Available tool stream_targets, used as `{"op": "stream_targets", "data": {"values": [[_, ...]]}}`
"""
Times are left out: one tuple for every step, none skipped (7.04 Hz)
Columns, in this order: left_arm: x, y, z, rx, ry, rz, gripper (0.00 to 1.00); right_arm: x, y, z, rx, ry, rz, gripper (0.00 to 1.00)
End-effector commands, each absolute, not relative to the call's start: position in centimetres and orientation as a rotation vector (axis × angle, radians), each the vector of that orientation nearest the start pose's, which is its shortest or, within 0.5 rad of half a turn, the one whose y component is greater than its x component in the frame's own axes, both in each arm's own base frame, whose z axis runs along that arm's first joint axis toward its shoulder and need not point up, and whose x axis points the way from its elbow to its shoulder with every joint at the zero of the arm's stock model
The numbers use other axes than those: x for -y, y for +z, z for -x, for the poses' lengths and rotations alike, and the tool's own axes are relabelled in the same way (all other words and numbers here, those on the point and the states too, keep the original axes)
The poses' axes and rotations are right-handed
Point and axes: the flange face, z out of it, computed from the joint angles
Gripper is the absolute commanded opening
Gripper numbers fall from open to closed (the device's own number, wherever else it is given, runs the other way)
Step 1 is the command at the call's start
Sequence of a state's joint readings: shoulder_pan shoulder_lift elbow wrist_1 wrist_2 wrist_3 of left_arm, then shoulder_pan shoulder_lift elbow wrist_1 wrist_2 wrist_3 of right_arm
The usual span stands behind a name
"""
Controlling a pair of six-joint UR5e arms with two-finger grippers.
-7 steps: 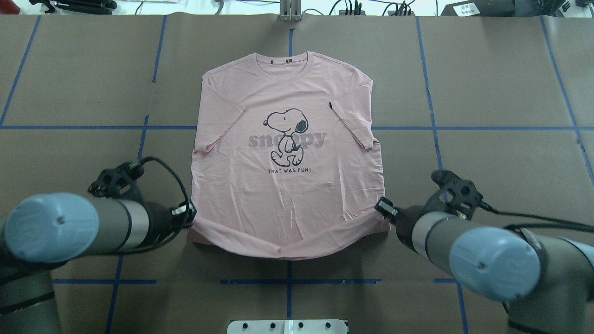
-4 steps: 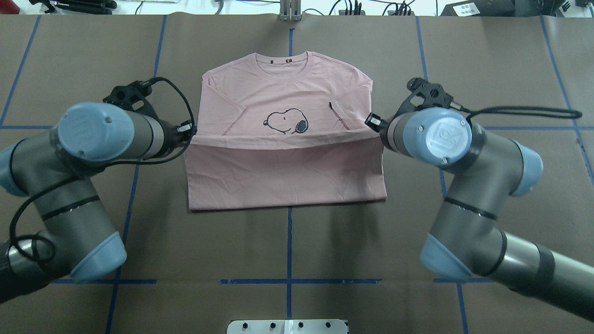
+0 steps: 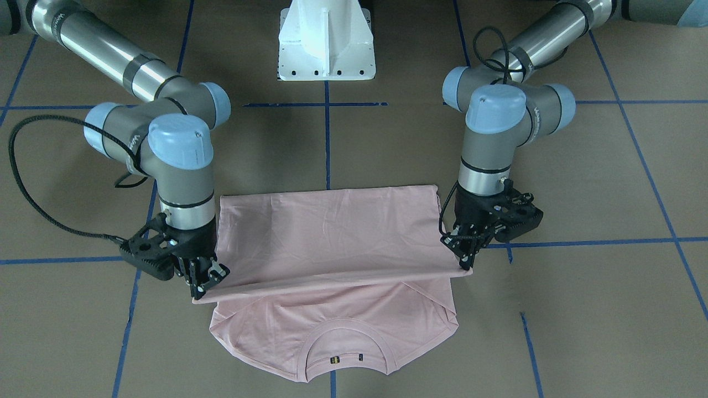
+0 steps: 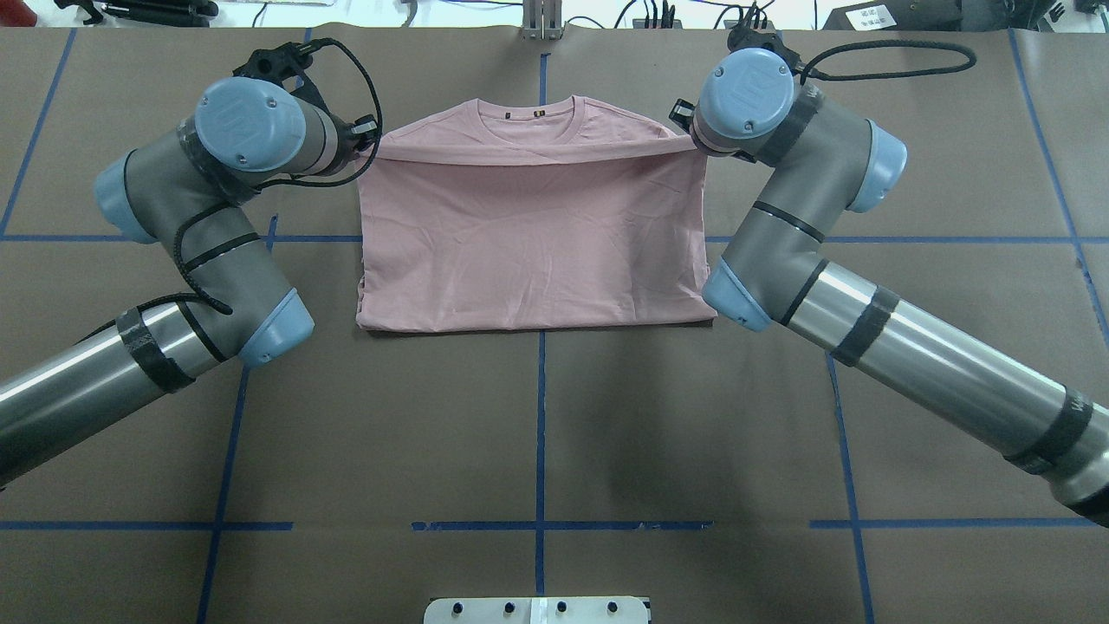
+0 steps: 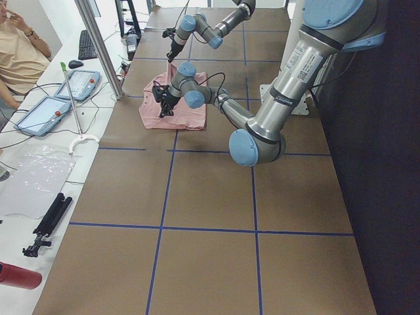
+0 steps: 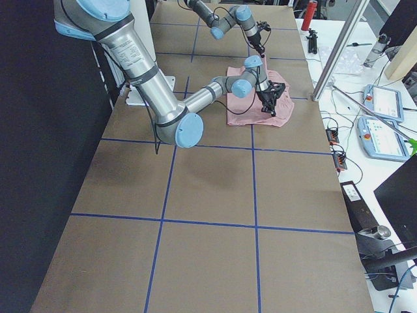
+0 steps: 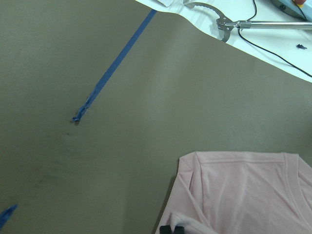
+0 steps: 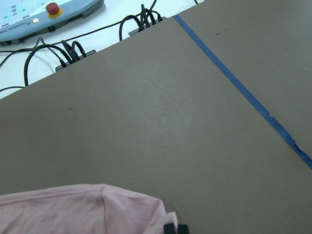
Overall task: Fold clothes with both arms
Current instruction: 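Lift the hem with both grippers and fold it toward the collar, then lower the hem at the collar and open both grippers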
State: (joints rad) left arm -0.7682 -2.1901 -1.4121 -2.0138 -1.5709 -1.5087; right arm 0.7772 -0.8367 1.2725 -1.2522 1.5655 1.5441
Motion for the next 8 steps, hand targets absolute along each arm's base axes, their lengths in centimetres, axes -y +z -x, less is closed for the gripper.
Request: {"op": "stream_targets", "data": {"values": [[63.4, 33.4, -44.2, -0.808, -0.654, -0.456, 0.00, 67.8, 32.8, 48.0, 0.694, 0.728, -0.306, 0.00], [64.5, 33.9, -45.3, -0.836, -0.654, -0.472, 0.00, 68.5, 34.2, 48.3, 0.665, 0.733, -0.295, 0.00], [66.0, 33.8, -46.8, -0.858, -0.652, -0.481, 0.00, 68.6, 34.1, 48.5, 0.681, 0.733, -0.300, 0.00], [66.2, 34.3, -47.3, -0.869, -0.649, -0.484, 0.00, 68.5, 33.5, 48.8, 0.692, 0.729, -0.294, 0.00], [66.2, 34.5, -47.3, -0.869, -0.648, -0.482, 0.00, 68.4, 34.4, 49.0, 0.684, 0.723, -0.277, 0.00], [66.2, 34.5, -47.3, -0.883, -0.646, -0.487, 0.00, 68.3, 34.2, 49.2, 0.698, 0.720, -0.283, 0.00], [66.2, 35.7, -47.2, -0.896, -0.647, -0.493, 0.00, 68.3, 33.9, 49.4, 0.717, 0.712, -0.273, 0.00], [65.8, 37.8, -46.7, -0.879, -0.648, -0.486, 0.00, 68.4, 33.2, 49.5, 0.725, 0.711, -0.275, 0.00]]}}
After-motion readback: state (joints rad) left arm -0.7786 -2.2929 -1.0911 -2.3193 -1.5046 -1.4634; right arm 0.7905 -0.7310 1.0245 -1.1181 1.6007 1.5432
